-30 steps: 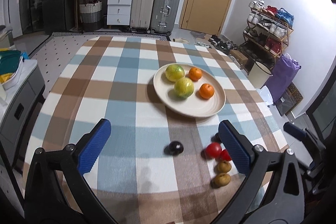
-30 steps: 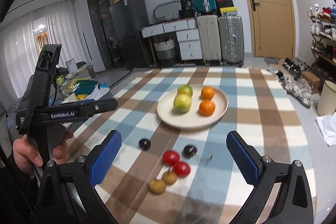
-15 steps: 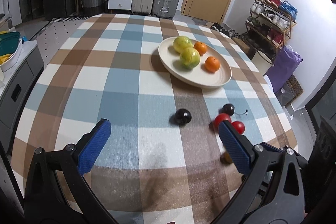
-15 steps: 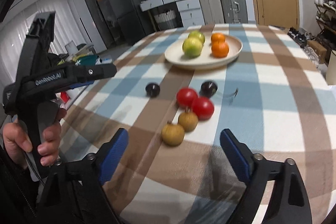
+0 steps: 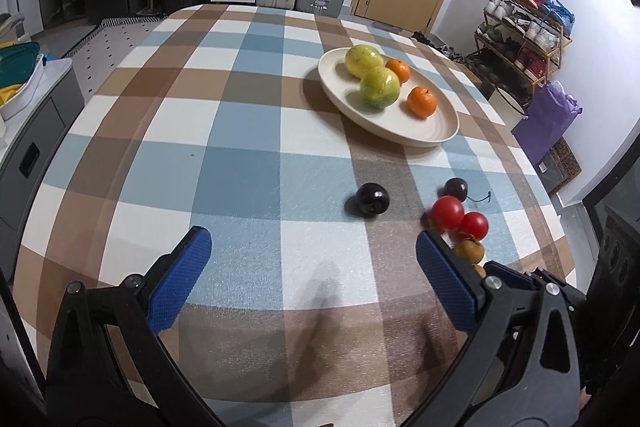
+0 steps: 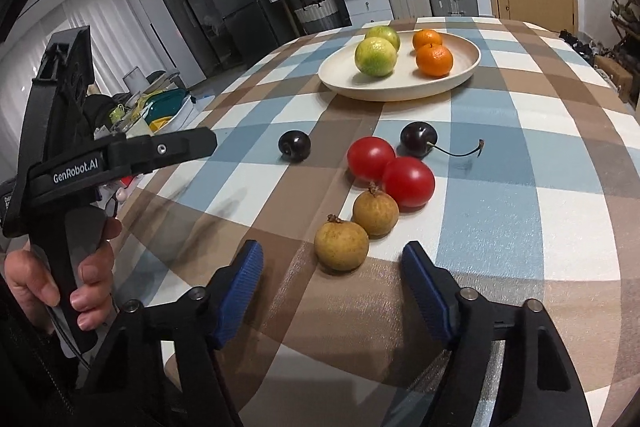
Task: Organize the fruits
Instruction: 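Withdraw both tools from the plate toward the loose small fruits, then grasp the small brown pear with the right tool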
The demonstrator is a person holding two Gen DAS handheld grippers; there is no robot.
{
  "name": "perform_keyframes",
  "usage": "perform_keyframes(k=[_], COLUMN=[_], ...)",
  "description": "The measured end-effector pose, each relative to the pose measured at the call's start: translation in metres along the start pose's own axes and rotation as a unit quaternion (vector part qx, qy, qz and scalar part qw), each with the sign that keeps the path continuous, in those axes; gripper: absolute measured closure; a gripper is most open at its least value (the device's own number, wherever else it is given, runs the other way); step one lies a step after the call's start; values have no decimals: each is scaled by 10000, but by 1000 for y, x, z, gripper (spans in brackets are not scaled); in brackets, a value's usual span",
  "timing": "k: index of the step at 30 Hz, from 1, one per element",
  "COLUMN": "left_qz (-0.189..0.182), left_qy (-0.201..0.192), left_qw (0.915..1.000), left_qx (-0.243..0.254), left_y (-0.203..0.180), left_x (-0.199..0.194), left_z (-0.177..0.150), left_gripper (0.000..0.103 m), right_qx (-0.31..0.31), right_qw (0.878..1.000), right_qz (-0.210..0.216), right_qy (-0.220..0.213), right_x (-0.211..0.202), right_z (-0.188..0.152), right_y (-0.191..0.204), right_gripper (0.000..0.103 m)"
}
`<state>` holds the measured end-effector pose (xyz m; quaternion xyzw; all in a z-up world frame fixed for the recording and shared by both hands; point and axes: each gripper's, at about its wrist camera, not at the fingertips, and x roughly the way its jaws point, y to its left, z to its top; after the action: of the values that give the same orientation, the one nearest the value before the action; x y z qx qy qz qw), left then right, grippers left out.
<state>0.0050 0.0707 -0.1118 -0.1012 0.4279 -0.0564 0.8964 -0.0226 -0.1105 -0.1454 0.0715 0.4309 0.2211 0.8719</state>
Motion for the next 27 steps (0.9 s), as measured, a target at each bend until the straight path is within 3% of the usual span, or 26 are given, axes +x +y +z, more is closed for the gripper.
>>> perform_keyframes(k=[7, 9, 27], left_qz=[-25, -36, 35], left_qy=[112, 122, 218], left_qw=[9999, 9999, 9997], left_qx=[-38, -39, 35], left_y=[5, 6, 2], left_x=[11, 13, 25], left_z=[-3, -3, -2], left_gripper=[1, 1, 1], right_qx=[-228, -300, -401], right_qw=[9995, 9992, 9978], right_qz=[-237, -262, -248], right_qy=[-17, -2, -468], right_x=[5, 7, -19], right_z=[1, 1, 5], right_y=[6, 8, 2], right_gripper=[60, 75, 75])
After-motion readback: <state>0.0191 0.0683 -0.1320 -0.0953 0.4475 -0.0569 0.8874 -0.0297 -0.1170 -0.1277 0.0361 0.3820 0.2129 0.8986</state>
